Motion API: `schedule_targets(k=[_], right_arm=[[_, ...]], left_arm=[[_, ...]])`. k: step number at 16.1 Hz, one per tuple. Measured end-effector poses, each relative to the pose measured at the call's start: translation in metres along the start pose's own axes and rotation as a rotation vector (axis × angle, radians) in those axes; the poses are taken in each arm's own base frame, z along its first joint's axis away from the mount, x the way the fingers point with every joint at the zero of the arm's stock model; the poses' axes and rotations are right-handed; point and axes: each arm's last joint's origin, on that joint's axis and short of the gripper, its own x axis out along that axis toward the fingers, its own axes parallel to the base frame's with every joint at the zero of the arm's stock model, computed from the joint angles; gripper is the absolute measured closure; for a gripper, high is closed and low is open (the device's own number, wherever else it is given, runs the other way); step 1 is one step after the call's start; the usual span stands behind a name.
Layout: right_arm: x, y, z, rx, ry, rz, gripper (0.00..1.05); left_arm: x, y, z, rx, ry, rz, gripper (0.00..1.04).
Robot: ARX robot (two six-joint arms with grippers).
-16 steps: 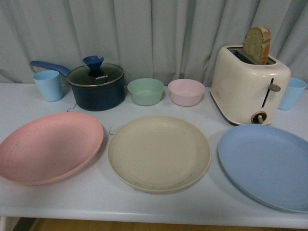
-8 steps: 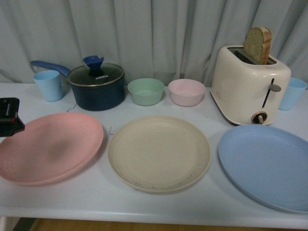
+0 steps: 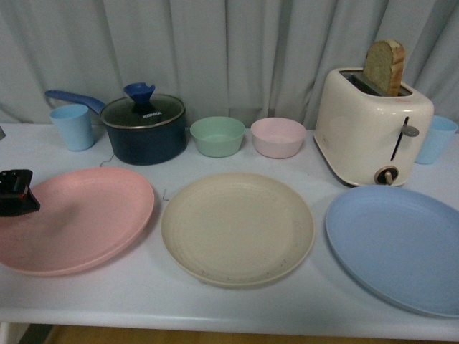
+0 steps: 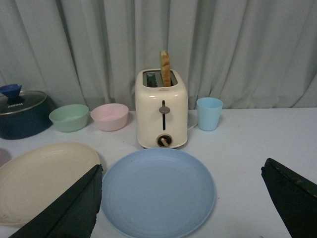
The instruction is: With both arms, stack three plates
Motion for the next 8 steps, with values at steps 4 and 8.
schedule_targets(k=[4,8], right_arm=[[0.000,0.000,0.000,0.000,0.000,0.000,0.06],[0.000,0.000,0.000,0.000,0.000,0.000,0.06]], left_arm=[[0.023,0.009,-0.005,0.001,0.011,-0.005,0.07],[0.030,0.023,-0.007,-0.027,0.013,-0.007,0.48]])
